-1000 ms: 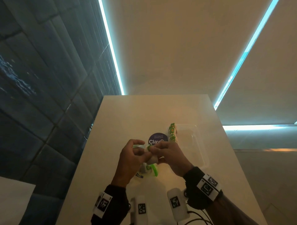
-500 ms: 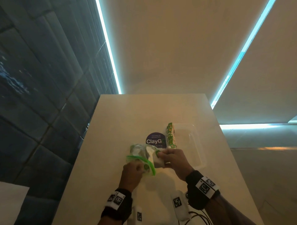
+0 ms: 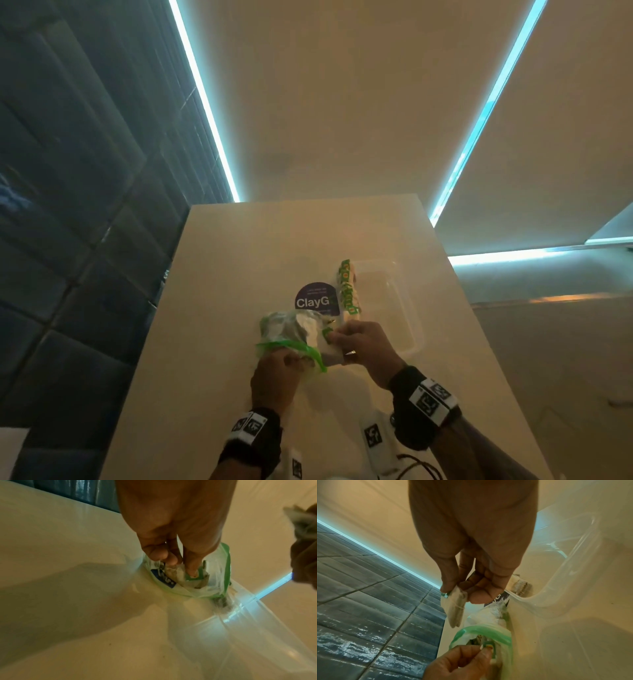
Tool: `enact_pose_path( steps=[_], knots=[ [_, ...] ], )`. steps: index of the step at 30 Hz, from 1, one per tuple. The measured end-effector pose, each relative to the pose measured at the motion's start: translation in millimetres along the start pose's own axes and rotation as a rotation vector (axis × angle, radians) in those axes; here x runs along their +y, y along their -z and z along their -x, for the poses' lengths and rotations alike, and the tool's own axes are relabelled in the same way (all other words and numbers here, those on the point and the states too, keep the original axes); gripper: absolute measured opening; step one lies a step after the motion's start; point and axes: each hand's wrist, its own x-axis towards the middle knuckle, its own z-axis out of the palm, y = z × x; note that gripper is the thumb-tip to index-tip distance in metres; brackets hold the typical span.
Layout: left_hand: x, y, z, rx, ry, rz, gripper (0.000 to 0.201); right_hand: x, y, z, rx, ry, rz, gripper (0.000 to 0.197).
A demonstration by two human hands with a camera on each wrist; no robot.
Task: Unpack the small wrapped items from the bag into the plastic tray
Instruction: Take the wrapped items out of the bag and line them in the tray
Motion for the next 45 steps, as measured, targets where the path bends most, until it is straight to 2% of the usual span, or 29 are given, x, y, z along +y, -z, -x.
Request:
enact_pose_path(
  steps=[2,4,7,11,14,16,18,19,26,30,33,36,40,45],
  knots=[
    [2,5,1,0.006,-0.028,0.057,0.01,2,1,-1,0.006,0.0,0.002,0.021],
    [4,11,4,0.002,-0.044,0.129,0.018,3,0,-1,0.007,0.001,-0.007,0.022],
    [4,23,8,-0.02,0.017,0.29,0.018,2,-2,-1,0.0,0.0,-0.034,0.028],
    [2,32,8,-0.023,0.08,0.501,0.014,0,-8,0,-0.087,-0.032,-0.085,0.039],
    [10,36,12,-0.083,0.146,0.678,0.007,-1,-17,2,-0.197,-0.087,-0.108,0.042],
    [19,39,16,-0.113,0.158,0.767,0.006,-2,-23,4,-0.247,-0.124,-0.107,0.032],
    [24,41,19,-0.125,0.162,0.84,0.007,-2,-27,6,-0.231,-0.125,-0.092,0.013],
    [26,41,19,-0.127,0.167,0.864,0.005,-1,-27,7,-0.2,-0.116,-0.084,0.012],
    [29,39,25,-0.197,0.152,0.888,0.008,1,-28,11,-0.088,-0.057,-0.087,0.023],
    [37,40,25,-0.177,0.144,0.874,0.02,3,-28,9,-0.026,-0.037,-0.12,0.034],
    [40,40,23,-0.174,0.138,0.866,0.021,3,-28,8,-0.002,-0.03,-0.151,0.03],
    [40,41,21,-0.141,0.149,0.875,0.014,1,-27,10,-0.043,-0.04,-0.203,0.039],
    [40,45,18,-0.115,0.129,0.907,0.013,-3,-26,14,-0.156,-0.037,-0.155,0.039],
    [40,45,16,-0.101,0.139,0.951,0.018,-2,-28,16,-0.138,0.038,-0.192,0.031]
  ],
)
